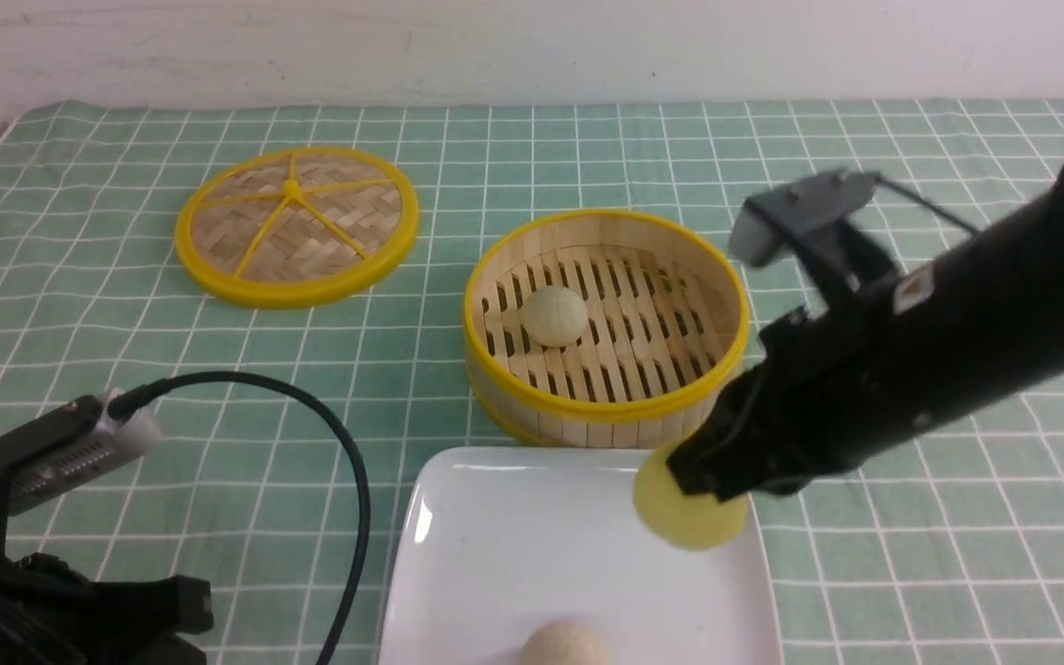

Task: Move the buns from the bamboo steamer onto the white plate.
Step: 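Move the steamed bun from the bamboo steamer onto the white plate with the right gripper, then reach into the bamboo steamer and grasp a bun with the left gripper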

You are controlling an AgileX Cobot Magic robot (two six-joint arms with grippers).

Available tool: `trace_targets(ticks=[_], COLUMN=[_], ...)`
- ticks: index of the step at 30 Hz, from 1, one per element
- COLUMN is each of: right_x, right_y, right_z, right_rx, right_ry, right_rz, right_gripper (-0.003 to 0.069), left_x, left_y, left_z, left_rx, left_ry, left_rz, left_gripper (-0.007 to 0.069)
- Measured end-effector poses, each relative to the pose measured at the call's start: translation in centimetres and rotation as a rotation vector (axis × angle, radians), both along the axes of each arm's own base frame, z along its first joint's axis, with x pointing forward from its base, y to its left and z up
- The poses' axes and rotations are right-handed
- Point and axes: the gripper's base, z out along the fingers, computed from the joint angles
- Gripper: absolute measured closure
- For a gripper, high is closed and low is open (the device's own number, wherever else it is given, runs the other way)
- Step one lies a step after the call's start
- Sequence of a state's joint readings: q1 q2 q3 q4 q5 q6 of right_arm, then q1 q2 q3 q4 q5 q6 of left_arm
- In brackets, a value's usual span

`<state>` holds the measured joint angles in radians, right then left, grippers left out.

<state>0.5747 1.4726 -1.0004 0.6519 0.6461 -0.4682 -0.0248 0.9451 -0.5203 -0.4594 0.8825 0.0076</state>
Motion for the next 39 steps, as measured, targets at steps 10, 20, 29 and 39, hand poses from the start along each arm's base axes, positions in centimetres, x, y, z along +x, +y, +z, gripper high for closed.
trace_targets(ticks=[10,20,29,39], right_x=[1.1,-0.2,-4.5,-14.5], right_y=[1.5,1.4,-4.8,-13.6], right_z=[-10.0,-6.9,8.1,11.8], right_rx=[-0.091,-0.051,0.131,-0.103], right_ry=[-0.080,-0.085,-0.316,-0.389], right_rz=[-0.203,-0.096,0.008,-0.069], right_gripper=[0.0447,0.0138,0.0231,0.0636], left_x=[0.0,0.0,0.3,1.2], left_y=[0.0,0.0,0.1,0.1], left_z=[0.0,0.0,0.1,1.2], left_rx=[0.003,0.003,0.007,0.007], left_ry=[-0.002,-0.005,-0.032,-0.091], left_rz=[0.001,0.002,0.015,0.025], left_gripper=[0.0549,0.0538,0.0529,0.0526])
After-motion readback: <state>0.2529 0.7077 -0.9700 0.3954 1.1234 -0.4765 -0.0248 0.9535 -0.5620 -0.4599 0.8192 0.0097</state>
